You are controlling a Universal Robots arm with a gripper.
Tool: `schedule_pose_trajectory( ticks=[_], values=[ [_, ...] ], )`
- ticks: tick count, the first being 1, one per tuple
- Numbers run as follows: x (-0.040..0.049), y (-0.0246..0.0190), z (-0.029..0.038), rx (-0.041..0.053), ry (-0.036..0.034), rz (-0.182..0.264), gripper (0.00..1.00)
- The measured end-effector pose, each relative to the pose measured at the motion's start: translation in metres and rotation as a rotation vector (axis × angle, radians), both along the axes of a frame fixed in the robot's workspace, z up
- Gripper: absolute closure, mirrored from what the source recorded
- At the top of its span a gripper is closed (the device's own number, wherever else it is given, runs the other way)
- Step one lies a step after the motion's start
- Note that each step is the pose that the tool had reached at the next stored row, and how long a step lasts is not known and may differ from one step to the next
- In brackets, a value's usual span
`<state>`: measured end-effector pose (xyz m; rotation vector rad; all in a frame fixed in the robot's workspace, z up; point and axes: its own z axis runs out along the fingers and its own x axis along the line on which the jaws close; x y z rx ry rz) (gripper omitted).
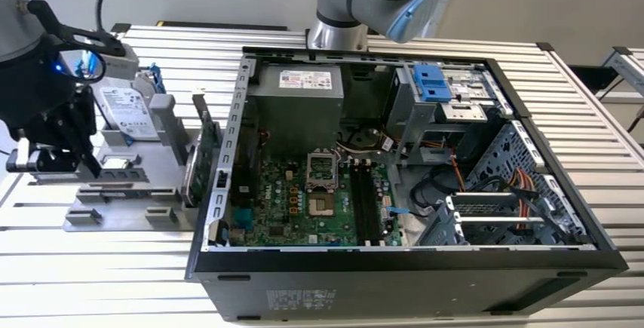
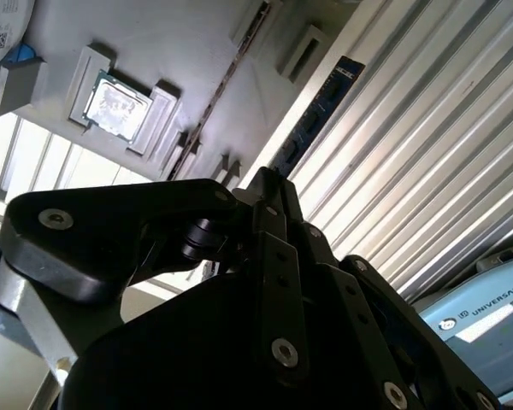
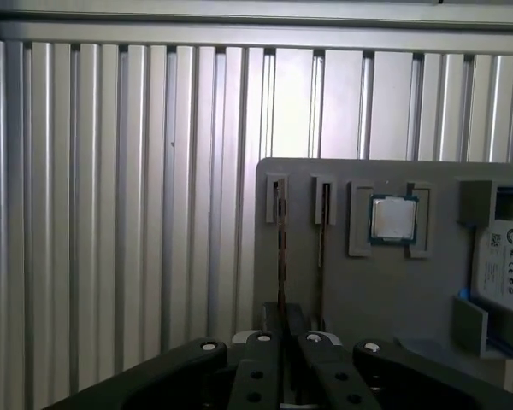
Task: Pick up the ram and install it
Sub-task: 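Pick up the ram and move it above insertion slot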
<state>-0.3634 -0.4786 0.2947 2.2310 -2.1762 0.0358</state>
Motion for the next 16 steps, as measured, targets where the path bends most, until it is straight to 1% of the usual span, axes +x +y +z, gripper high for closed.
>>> schedule_pose_trajectory(
  ticks=[16],
  values=[
    [0.0,0.0,0.0129,0.0006,0.0,-0.002,1.0]
  ],
)
